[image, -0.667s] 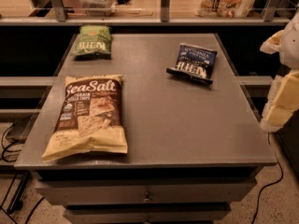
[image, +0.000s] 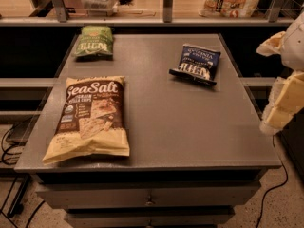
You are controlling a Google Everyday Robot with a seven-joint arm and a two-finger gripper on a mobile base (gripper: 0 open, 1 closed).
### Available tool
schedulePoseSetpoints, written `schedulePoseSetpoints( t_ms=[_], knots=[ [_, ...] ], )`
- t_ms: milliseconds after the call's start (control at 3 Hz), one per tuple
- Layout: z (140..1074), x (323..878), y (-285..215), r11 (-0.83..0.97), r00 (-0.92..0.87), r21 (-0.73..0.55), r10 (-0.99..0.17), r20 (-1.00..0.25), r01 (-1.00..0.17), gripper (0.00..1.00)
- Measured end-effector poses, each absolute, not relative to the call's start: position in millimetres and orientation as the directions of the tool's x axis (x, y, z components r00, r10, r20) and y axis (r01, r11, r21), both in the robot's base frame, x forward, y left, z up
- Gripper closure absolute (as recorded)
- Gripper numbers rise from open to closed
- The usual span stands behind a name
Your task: Move brown chip bag near green jalapeno chip bag
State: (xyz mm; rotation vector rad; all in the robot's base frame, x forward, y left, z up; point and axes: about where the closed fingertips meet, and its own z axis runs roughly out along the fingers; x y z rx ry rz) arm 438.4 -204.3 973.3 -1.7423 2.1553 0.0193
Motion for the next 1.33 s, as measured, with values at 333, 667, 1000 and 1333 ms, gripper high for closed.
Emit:
schedulePoseSetpoints(
  t_ms=[333, 667, 1000, 1333],
  knots=[
    [958.7, 441.0, -177.1, 0.152, -0.061, -0.171, -0.893, -0.445, -0.973, 0.0],
    [950.2, 437.0, -131.8, 0.064, 0.028, -0.13, -0.798, -0.602, -0.989, 0.0],
    [958.8, 433.7, -120.0, 0.053, 0.039, -0.125, -0.77, -0.636, -0.991, 0.0],
    [957.2, 434.4, -117.6, 0.056, 0.036, -0.121, -0.761, -0.648, -0.991, 0.0]
  ],
)
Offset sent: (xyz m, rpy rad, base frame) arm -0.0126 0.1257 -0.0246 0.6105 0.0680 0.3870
